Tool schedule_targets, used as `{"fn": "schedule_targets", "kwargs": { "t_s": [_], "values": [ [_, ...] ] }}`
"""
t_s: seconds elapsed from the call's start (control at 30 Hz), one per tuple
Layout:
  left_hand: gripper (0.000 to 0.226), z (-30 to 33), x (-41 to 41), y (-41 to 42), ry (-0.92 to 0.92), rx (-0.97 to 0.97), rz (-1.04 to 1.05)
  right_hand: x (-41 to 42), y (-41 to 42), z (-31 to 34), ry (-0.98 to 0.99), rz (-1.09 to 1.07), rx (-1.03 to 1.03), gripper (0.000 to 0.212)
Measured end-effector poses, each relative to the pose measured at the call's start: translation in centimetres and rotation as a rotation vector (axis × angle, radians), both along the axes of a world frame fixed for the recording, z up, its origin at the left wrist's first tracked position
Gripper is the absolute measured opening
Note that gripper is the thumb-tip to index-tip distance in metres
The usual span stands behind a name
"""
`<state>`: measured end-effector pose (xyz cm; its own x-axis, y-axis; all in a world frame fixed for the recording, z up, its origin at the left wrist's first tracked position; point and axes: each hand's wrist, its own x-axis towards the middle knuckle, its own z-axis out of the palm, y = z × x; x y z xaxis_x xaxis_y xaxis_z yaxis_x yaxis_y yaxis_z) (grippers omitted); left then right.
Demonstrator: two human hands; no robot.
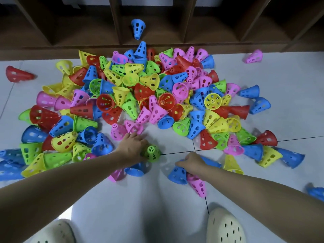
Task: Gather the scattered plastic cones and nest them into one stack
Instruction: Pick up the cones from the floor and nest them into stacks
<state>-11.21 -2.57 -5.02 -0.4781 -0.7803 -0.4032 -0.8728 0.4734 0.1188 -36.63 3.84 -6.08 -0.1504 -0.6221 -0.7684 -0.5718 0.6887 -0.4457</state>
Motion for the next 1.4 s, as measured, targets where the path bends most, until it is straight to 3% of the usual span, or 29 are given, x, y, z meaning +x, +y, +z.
{"fn": "schedule_targets", "kwargs": {
  "t_s": [0.07, 0.17, 0.3, 0.4, 0.53, 0.77, 0.93, 1.07, 1.4],
  "values": [
    [0.075, 0.3, 0.8, 0.0, 0.021, 0.016, 0.016, 0.6, -0.1, 0.4, -0.035, 0.008, -0.105, 0.04],
    [0.073, 0.6, 2.4, 0.1, 0.048, 0.003, 0.041, 1.2, -0.5, 1.4, -0.069, 0.018, -0.287, 0.024],
    [0.068, 1.7, 4.4, 0.0, 0.005, -0.023, 0.036, 1.0, -0.7, 2.4, -0.041, 0.295, -0.557, 0.024],
    [0.063, 2.4, 5.8, -0.1, -0.017, -0.007, 0.084, 0.6, 0.0, 2.2, 0.036, 0.513, -0.554, 0.027],
    [0.053, 2.9, 7.2, -0.1, 0.039, 0.04, 0.142, 0.6, 0.9, 2.1, 0.082, 0.595, -0.552, 0.03],
    [0.049, 2.9, 7.9, 1.1, 0.016, 0.029, 0.198, 5.7, 1.0, 4.2, 0.048, 0.79, -0.945, 0.02],
    [0.039, 3.3, 8.5, 1.3, 0.004, -0.003, 0.189, 9.7, 0.6, 2.9, 0.096, 1.186, -0.954, 0.035],
    [0.036, 3.4, 9.0, 1.8, 0.1, -0.033, 0.249, 10.4, -0.3, 2.5, 0.252, 1.417, -0.822, 0.039],
    [0.027, 3.5, 9.4, 3.4, 0.234, -0.056, 0.228, 10.3, 1.6, 2.6, 0.14, 1.074, -0.503, 0.038]
  ]
}}
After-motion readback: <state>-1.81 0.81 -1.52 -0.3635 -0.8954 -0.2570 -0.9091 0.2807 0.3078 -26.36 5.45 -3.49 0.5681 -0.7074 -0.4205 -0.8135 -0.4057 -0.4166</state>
